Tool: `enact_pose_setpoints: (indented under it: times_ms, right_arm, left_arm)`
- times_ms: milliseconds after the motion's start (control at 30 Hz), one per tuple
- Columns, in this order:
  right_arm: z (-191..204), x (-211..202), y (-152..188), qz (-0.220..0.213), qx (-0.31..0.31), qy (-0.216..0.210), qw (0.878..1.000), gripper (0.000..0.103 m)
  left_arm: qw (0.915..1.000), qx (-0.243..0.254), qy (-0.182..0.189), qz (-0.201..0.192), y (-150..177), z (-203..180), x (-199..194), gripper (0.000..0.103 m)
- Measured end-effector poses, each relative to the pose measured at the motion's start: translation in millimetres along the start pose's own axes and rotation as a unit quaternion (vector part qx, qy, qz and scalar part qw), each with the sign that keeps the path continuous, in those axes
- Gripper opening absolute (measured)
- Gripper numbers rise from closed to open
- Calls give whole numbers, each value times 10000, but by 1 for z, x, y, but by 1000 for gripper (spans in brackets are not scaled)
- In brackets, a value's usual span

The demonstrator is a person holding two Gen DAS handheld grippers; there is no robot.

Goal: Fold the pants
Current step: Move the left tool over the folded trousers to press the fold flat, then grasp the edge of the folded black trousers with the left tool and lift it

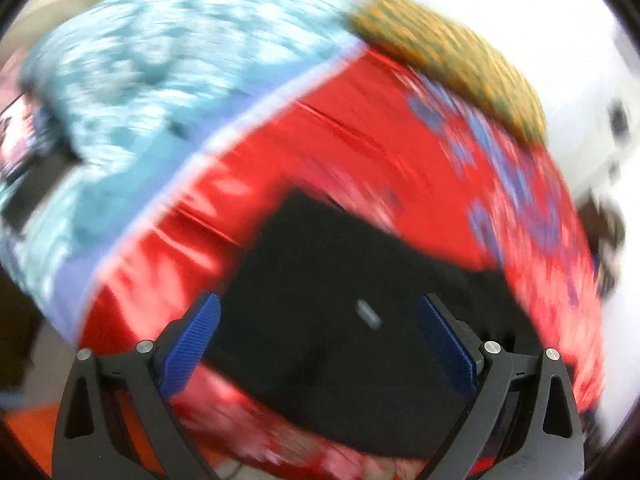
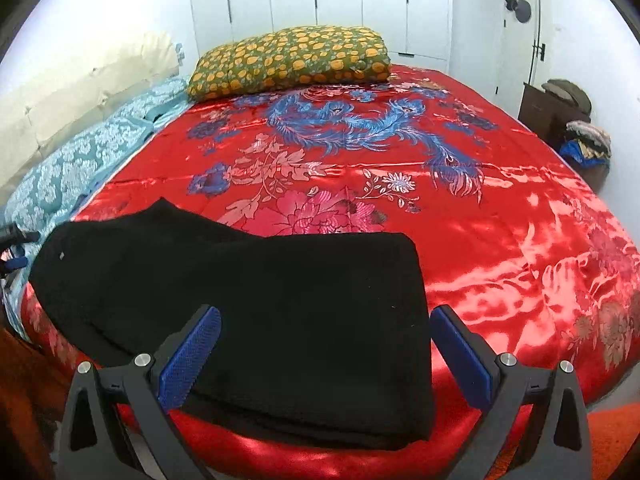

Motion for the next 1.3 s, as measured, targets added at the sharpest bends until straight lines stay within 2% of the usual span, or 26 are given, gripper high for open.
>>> enact_pose_setpoints:
  times_ms: [33, 100, 167, 300, 333, 433, 500, 533, 767, 1167, 1300]
  right_arm:
    - [-2, 1, 0, 31, 59, -31, 10000, 103]
    - [-4, 6, 2, 137, 198, -107, 9997, 103]
    - [-6, 13, 3, 249, 324, -140, 9991, 103]
    - [-2, 15, 3, 254, 252, -62, 9993, 103]
    - [1, 14, 3, 213, 178, -55, 9996, 103]
    - [11, 12, 3, 137, -75, -60, 9999, 103]
    - [18, 12, 4, 120, -234, -73, 9996, 103]
    - [22, 13, 5, 121, -336, -90, 9993, 103]
    - [36, 14, 10, 99, -689, -135, 9975, 103]
    - [38, 16, 12, 162, -703, -132, 9973, 103]
    - [37, 16, 11, 159, -668, -125, 9976, 103]
  left_arm:
    - [9997, -261, -6, -18, -12, 18, -4, 99]
    - [9973, -690, 77, 243, -26, 56, 2, 99]
    - [9962, -733, 174, 446, -23, 68, 13, 99]
    - [9947, -359, 388, 880, -5, 57, 41, 99]
    - [9945, -104, 454, 935, -3, 47, 48, 99]
    - [9912, 558, 204, 1179, 2, 30, 65, 99]
    - [9876, 650, 99, 1427, 8, 29, 78, 99]
    - [9855, 580, 187, 1583, 12, 30, 86, 101]
    - [9822, 512, 488, 1743, 9, 39, 95, 103]
    - [9839, 563, 463, 1632, 8, 36, 94, 103]
    - [9856, 439, 607, 1517, 8, 39, 94, 103]
Point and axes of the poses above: each gripper's, at about its wrist camera, not at the fingertips, and x roughly the way its jaws point, z to its left, y to its underside, the point moved 4 cm from there along x, roughly the way its jaws point, and after that the axes turned 8 degrees about y, right-handed, at the moved point
